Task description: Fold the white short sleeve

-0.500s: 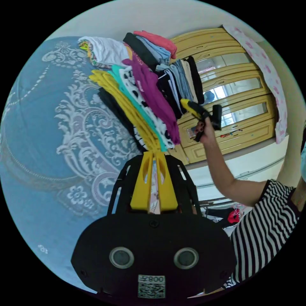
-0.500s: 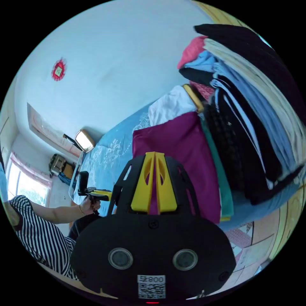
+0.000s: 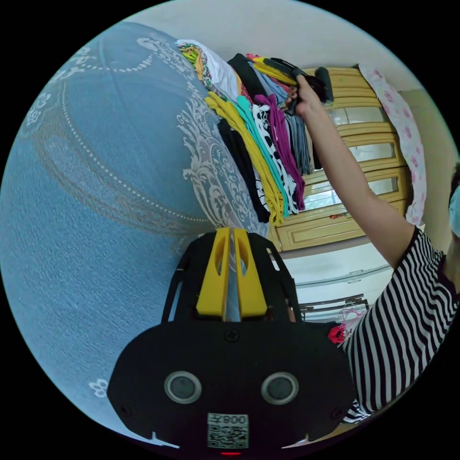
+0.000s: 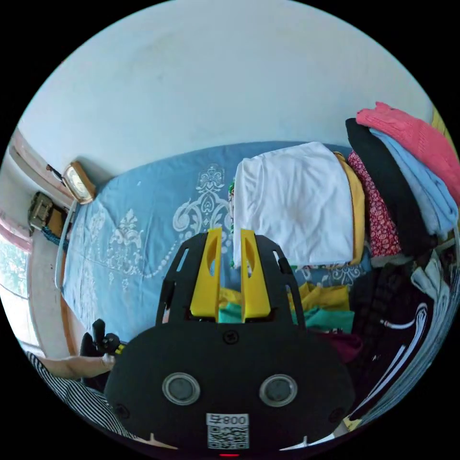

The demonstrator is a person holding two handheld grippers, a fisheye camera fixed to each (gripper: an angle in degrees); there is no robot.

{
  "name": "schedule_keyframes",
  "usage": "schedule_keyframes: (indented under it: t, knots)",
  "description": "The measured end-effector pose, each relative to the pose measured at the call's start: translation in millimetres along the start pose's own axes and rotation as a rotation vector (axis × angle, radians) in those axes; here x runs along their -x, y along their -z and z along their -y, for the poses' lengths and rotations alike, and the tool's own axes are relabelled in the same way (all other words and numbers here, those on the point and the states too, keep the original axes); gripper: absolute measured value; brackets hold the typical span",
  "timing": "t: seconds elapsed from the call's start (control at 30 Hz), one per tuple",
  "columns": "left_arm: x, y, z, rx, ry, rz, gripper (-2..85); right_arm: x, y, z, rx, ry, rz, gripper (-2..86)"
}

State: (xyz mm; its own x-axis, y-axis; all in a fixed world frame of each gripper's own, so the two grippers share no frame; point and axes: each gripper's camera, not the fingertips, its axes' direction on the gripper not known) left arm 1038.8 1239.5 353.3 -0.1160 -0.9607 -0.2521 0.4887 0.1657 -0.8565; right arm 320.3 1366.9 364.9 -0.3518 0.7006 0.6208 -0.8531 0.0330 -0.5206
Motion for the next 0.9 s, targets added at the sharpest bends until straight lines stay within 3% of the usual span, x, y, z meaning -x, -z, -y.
schedule_keyframes:
  t: [0.2,0.47,0.77,0.9]
  knots:
    - [-25,26,1,0.029,-0.033,-0.088,0.9,45,-41,56,0.041,-0.033,-0.138,7.9]
    - [-79,57,3,0.045,-0.067,-0.106,0.3,90,-61,62,0.048,-0.09,-0.215,3.3]
    - [-155,82,12,0.046,-0.063,-0.111,0.2,145,10,28,-0.064,-0.142,-0.058,0.5]
    - [-195,88,18,0.045,-0.056,-0.112,0.4,186,74,-7,-0.178,-0.069,0.139,0.3]
